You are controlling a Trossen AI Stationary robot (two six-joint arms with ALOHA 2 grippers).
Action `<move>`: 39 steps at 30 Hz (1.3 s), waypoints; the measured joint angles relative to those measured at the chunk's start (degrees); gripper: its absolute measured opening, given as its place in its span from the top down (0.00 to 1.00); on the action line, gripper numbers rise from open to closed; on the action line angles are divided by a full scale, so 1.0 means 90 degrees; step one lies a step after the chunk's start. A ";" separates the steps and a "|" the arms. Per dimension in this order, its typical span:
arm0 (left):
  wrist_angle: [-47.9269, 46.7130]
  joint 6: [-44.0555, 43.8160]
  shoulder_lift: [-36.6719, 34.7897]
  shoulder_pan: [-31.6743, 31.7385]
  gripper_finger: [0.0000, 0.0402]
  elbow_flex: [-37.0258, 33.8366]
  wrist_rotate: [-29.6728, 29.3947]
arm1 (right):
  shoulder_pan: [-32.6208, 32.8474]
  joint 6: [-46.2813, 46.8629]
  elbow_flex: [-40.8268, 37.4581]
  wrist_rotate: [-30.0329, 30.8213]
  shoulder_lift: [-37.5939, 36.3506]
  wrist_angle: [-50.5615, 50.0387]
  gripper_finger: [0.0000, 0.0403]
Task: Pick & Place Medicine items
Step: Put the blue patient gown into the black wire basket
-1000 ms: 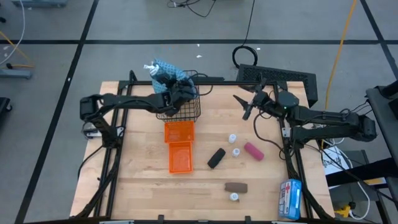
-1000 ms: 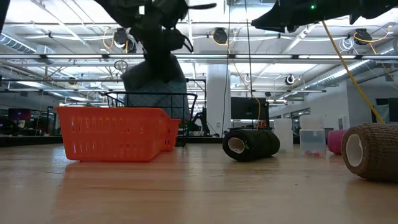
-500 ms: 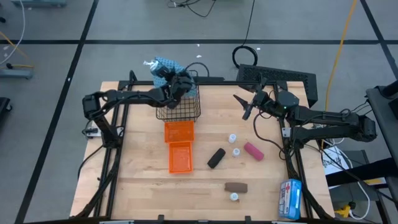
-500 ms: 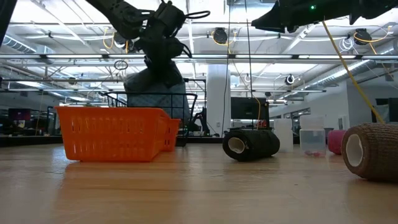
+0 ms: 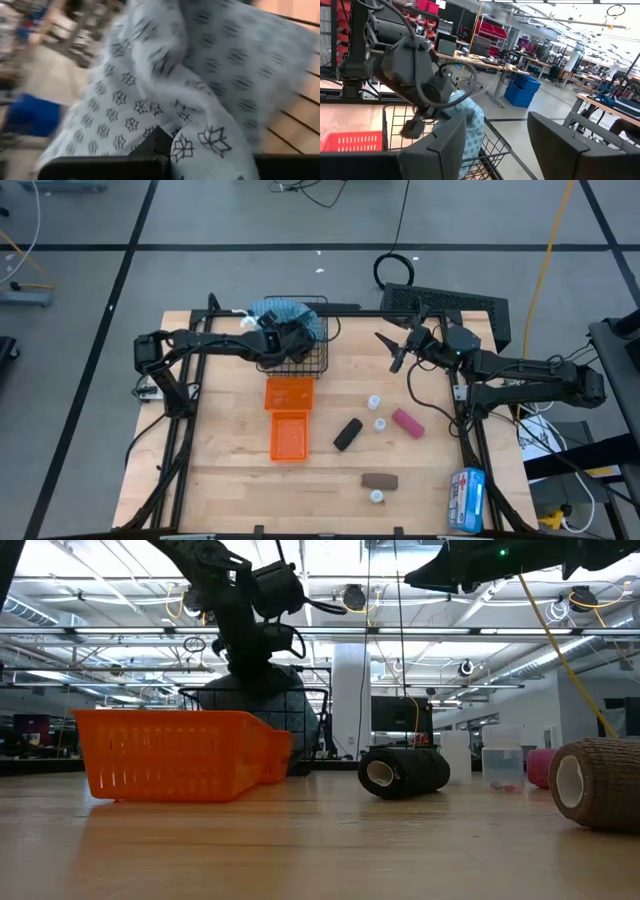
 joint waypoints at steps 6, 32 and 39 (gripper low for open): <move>-0.0146 0.0008 0.0000 -0.0154 0.97 0.0000 0.1374 | 0.0000 0.0002 -0.0002 0.0000 0.0000 -0.0002 0.51; -0.0958 0.0101 -0.1355 -0.0473 0.54 0.0376 0.4521 | -0.0129 -0.0084 -0.0007 -0.0005 -0.0002 -0.0057 0.51; -0.0889 0.0175 -0.1913 -0.0514 0.49 0.0376 0.5295 | -0.0134 -0.0084 -0.0007 -0.0026 -0.0002 -0.0103 0.51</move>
